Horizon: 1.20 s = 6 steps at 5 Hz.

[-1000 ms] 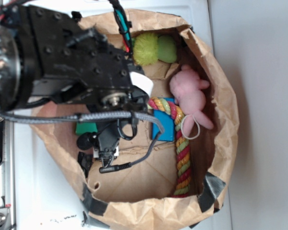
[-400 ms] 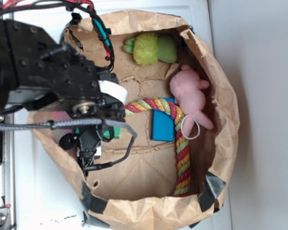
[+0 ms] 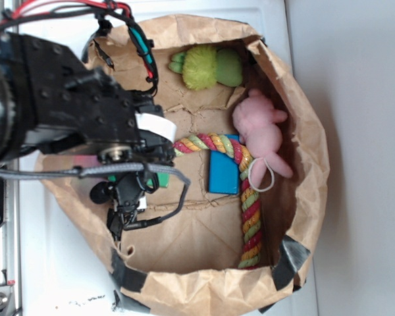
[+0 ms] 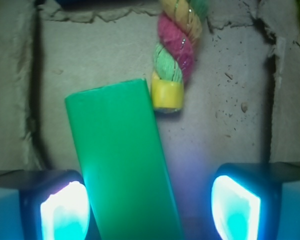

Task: Grab the green block.

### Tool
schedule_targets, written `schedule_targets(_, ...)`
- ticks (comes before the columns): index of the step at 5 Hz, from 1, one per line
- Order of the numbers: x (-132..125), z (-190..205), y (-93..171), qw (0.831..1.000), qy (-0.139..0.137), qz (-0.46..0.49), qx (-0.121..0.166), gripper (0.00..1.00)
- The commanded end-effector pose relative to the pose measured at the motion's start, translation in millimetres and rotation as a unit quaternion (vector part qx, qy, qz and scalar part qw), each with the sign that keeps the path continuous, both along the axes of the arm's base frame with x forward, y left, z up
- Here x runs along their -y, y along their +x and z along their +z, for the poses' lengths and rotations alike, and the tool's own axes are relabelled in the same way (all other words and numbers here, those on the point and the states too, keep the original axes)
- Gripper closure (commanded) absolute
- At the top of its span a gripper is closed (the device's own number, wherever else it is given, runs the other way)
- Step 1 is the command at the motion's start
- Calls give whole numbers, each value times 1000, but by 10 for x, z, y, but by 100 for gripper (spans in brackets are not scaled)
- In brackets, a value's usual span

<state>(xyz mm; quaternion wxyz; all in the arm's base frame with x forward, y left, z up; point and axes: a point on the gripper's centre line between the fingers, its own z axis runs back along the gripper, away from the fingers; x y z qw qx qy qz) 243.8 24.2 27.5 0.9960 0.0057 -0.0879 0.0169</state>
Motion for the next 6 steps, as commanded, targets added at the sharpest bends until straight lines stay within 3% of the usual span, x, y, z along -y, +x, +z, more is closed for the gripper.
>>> schedule_targets(1, 117, -76, 60, 1000, 8, -4, 7, 0)
schedule_targets(2, 140, -111, 72, 1000, 11, -1, 5, 13)
schedule_targets(3, 130, -55, 69, 1000, 2, 6, 5, 100)
schedule_targets(5, 70, 100, 107, 1000, -10, 9, 11, 100)
schedule_targets(6, 43, 270, 79, 999, -30, 9, 14, 100)
